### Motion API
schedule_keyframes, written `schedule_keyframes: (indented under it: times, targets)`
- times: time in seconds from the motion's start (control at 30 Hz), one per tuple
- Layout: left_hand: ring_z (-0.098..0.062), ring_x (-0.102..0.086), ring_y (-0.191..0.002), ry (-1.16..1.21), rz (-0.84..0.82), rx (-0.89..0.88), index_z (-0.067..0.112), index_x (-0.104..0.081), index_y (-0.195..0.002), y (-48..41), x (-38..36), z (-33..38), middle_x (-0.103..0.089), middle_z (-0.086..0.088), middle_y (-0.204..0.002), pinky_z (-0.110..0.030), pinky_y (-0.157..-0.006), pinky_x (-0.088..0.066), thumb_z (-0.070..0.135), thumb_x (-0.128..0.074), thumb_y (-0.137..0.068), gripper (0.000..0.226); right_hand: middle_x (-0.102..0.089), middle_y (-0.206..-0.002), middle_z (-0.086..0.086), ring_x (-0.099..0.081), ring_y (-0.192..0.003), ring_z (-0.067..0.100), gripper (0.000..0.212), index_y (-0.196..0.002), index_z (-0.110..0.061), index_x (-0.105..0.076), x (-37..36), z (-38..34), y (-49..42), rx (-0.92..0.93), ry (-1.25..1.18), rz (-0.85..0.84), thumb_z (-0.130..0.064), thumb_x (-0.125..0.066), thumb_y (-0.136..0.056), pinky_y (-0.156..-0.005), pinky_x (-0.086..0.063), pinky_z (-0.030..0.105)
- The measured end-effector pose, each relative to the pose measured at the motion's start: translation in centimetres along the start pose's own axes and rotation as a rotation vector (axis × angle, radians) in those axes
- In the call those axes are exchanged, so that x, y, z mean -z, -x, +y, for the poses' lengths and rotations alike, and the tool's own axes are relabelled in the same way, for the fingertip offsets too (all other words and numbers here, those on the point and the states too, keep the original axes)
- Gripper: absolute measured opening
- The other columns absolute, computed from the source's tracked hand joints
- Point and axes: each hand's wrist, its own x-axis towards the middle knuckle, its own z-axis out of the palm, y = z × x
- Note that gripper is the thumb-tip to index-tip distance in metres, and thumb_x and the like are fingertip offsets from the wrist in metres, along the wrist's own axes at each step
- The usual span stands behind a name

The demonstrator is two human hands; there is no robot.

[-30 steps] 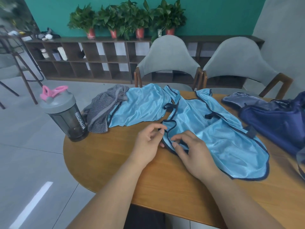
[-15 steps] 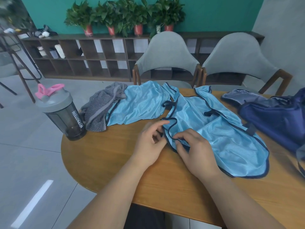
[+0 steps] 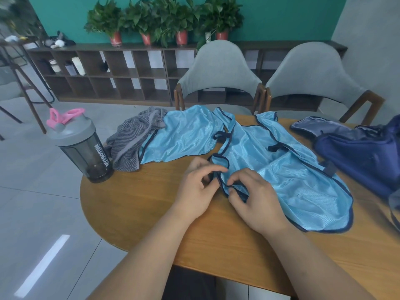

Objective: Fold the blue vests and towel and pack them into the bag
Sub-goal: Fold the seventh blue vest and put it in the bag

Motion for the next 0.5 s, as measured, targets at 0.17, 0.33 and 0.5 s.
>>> schedule_keyframes:
  times: [0.17, 0.33, 0.5]
  targets:
    - [-0.013, -0.057, -0.083, 0.005, 0.010, 0.045, 0.031, -0.079, -0.101, 0.08, 0.05, 0.19, -0.054, 0.008, -0.102, -0.015, -0.077, -0.044, 0.009, -0.081, -0.087, 0.025, -0.056, -0.105, -0.020, -0.058, -0.101, 0.004, 0.034, -0.105, -0.035, -0.058, -0.33, -0.08, -0.06, -0.019, 0.075, -0.068, -0.053, -0.079, -0.085, -0.081, -0.049, 0.025]
    - [-0.009, -0.057, -0.097, -0.040, 0.054, 0.073, 0.031, -0.074, -0.104, 0.15, 0.01, 0.09, -0.052, 0.012, -0.108, -0.016, -0.085, -0.043, 0.013, -0.083, -0.086, 0.027, -0.063, -0.102, -0.016, -0.061, -0.095, 0.008, 0.013, -0.107, -0.026, -0.062, -0.76, 0.27, -0.11, -0.035, 0.152, 0.056, -0.032, -0.069, -0.097, -0.077, -0.054, 0.032]
    - [-0.015, -0.045, -0.125, -0.275, 0.014, -0.129, 0.034, -0.076, -0.113, 0.42, -0.36, -0.18, -0.050, 0.011, -0.126, -0.033, -0.109, -0.040, 0.034, -0.076, -0.094, 0.018, -0.070, -0.096, -0.006, -0.067, -0.084, 0.016, 0.016, -0.110, -0.029, -0.057, -0.88, 0.37, -0.10, -0.102, 0.171, 0.070, -0.040, -0.059, -0.098, -0.070, -0.055, 0.037]
